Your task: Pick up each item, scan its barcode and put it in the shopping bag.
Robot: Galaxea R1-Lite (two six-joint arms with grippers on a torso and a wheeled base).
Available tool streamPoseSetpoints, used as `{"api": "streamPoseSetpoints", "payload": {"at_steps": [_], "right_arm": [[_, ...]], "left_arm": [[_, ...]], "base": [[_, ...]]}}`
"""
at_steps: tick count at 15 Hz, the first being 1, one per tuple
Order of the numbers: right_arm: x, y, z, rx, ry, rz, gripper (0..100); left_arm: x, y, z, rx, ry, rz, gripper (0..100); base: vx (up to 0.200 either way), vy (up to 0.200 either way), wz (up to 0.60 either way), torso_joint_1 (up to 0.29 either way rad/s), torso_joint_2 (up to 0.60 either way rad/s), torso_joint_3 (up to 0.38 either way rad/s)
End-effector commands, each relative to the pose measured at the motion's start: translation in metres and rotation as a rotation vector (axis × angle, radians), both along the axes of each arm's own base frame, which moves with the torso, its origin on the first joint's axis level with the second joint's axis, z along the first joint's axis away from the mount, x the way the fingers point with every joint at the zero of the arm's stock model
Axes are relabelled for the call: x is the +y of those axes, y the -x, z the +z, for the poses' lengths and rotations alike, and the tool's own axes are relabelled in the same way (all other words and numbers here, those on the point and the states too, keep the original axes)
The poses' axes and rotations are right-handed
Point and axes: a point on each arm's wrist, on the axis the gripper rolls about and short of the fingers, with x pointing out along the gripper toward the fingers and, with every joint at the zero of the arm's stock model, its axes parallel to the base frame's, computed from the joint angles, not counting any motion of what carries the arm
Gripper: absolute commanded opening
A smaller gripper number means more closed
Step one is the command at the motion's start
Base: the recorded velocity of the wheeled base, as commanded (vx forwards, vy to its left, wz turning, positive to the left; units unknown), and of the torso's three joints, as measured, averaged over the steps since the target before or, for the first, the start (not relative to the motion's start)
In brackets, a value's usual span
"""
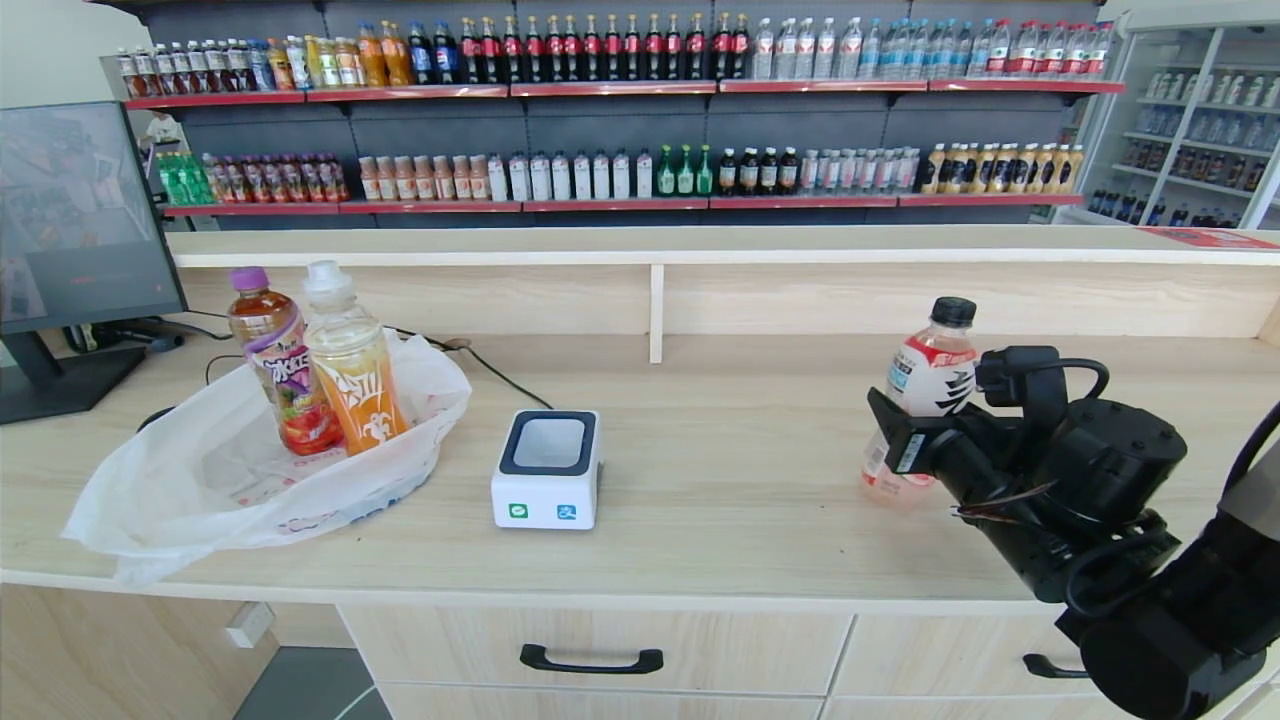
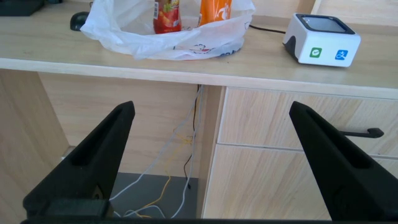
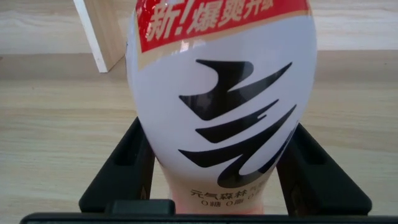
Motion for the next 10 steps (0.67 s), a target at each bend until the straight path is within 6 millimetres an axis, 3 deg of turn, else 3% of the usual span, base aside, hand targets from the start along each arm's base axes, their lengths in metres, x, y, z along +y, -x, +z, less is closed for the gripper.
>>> {"api": "streamPoseSetpoints", "payload": {"at_steps": [1,8,10], "right_arm": [[-0.001,0.003,0.007,-0.026,-0.009,0.001,0],[-0.007,0.023,0.026,-0.068,-0.023,0.001,0],[-0.014,0.044,0.035,-0.087,-0.028,0.001,0]], "left_arm": [[0.0,0.0,0.0,0.0,0.0,0.0,100],[0.0,0.0,0.0,-0.001,-0.005,0.0,100],[0.0,0.0,0.0,0.0,-0.005,0.0,100]], "base": [[0.0,0.0,0.0,0.0,0.0,0.0],[0.0,0.0,0.0,0.0,0.0,0.0],[0.0,0.0,0.0,0.0,0.0,0.0]]}}
